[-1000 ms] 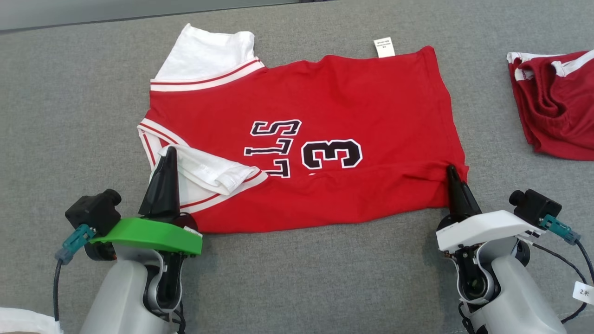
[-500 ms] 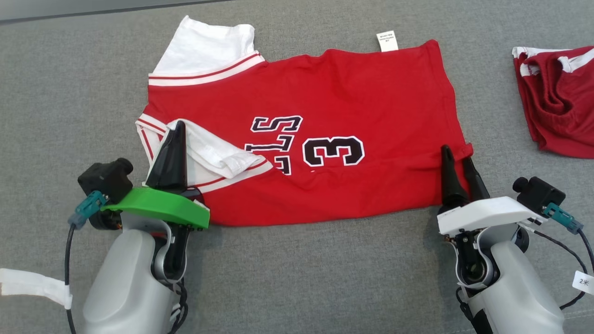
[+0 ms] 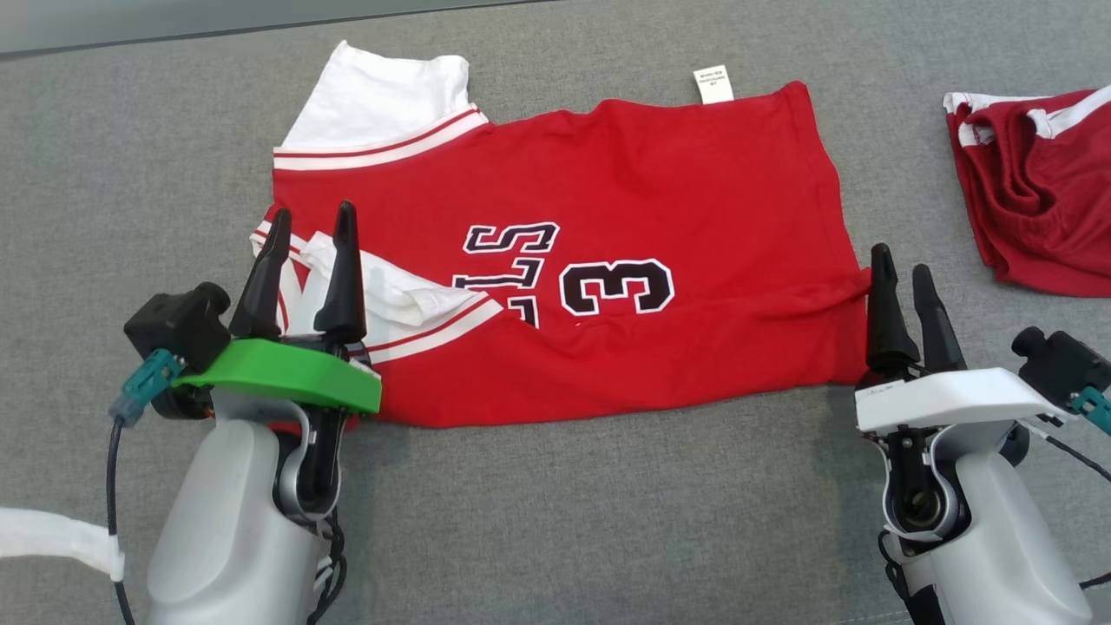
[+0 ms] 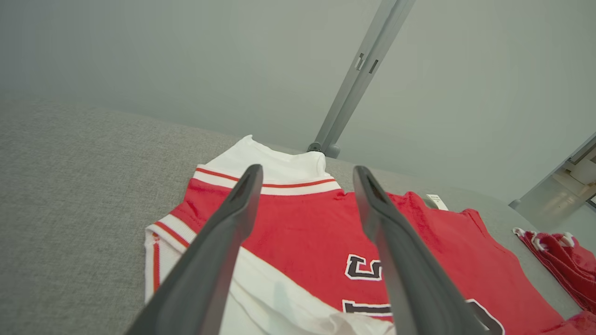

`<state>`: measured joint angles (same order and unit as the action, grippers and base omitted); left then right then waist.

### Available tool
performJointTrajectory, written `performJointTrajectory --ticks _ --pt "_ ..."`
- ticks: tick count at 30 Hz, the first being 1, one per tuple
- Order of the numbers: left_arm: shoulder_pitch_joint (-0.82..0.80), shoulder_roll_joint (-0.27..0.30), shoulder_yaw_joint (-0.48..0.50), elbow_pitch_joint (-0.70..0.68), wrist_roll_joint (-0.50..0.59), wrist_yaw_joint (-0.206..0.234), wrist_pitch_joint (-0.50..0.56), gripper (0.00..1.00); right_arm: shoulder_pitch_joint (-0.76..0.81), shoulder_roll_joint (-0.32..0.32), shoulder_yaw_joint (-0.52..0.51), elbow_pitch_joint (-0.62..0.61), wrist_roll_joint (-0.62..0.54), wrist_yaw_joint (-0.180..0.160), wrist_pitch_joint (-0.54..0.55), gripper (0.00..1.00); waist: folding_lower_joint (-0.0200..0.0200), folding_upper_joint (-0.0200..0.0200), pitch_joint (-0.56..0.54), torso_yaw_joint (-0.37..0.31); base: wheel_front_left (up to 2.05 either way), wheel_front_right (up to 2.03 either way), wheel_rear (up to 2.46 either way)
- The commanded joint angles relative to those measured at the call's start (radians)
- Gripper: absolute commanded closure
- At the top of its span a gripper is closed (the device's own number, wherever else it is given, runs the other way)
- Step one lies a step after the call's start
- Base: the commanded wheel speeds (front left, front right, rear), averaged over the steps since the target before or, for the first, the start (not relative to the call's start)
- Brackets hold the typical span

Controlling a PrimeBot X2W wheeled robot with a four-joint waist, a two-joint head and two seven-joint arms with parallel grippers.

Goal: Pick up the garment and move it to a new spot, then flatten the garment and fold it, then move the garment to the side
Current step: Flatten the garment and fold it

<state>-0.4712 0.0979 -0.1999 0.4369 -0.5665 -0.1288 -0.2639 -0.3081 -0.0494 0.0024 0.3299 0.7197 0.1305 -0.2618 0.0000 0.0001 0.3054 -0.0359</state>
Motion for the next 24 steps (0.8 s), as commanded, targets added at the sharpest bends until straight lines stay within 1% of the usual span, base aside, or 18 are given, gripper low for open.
performJointTrajectory --ticks 1,6,9,14,17,19,22,24 --pt "0.038 0.002 0.007 -0.023 -0.002 -0.002 0.0 0.0 0.021 -0.003 -0.012 -0.02 -0.015 0.0 -0.004 0.0 0.0 -0.0001 -0.008 0.006 0.0 0.0 0.0" --pt "0.145 0.027 0.041 -0.098 -0.026 -0.002 0.0 0.0 0.064 -0.002 -0.046 -0.082 -0.078 0.0 -0.003 0.0 0.0 -0.0001 -0.031 0.025 0.0 0.0 0.0" --pt "0.225 0.042 0.065 -0.12 -0.044 0.0 0.002 0.0 0.092 -0.003 -0.064 -0.11 -0.129 0.0 -0.003 0.0 0.0 -0.0001 -0.046 0.037 0.0 0.0 0.0" --pt "0.342 0.063 0.073 -0.151 -0.085 0.015 0.072 0.0 0.142 -0.003 -0.083 -0.137 -0.159 0.0 -0.004 0.0 0.0 -0.0001 -0.071 0.053 0.0 0.0 0.0" --pt "0.382 0.056 0.067 -0.161 -0.109 0.024 0.121 0.0 0.161 -0.003 -0.086 -0.137 -0.161 0.0 -0.004 0.0 0.0 -0.0001 -0.081 0.056 0.0 0.0 0.0" --pt "0.395 0.049 0.069 -0.155 -0.13 0.039 0.153 0.0 0.166 -0.003 -0.082 -0.134 -0.161 0.0 -0.004 0.0 0.0 -0.0001 -0.085 0.053 0.0 0.0 0.0" --pt "0.39 0.039 0.076 -0.129 -0.15 0.066 0.186 0.0 0.163 -0.003 -0.066 -0.13 -0.157 0.0 -0.002 0.0 0.0 -0.0001 -0.085 0.041 0.0 0.0 0.0" --pt "0.377 0.036 0.078 -0.114 -0.16 0.075 0.198 0.0 0.158 -0.003 -0.055 -0.13 -0.155 0.0 0.001 0.0 0.0 -0.0001 -0.083 0.03 0.0 0.0 0.0"
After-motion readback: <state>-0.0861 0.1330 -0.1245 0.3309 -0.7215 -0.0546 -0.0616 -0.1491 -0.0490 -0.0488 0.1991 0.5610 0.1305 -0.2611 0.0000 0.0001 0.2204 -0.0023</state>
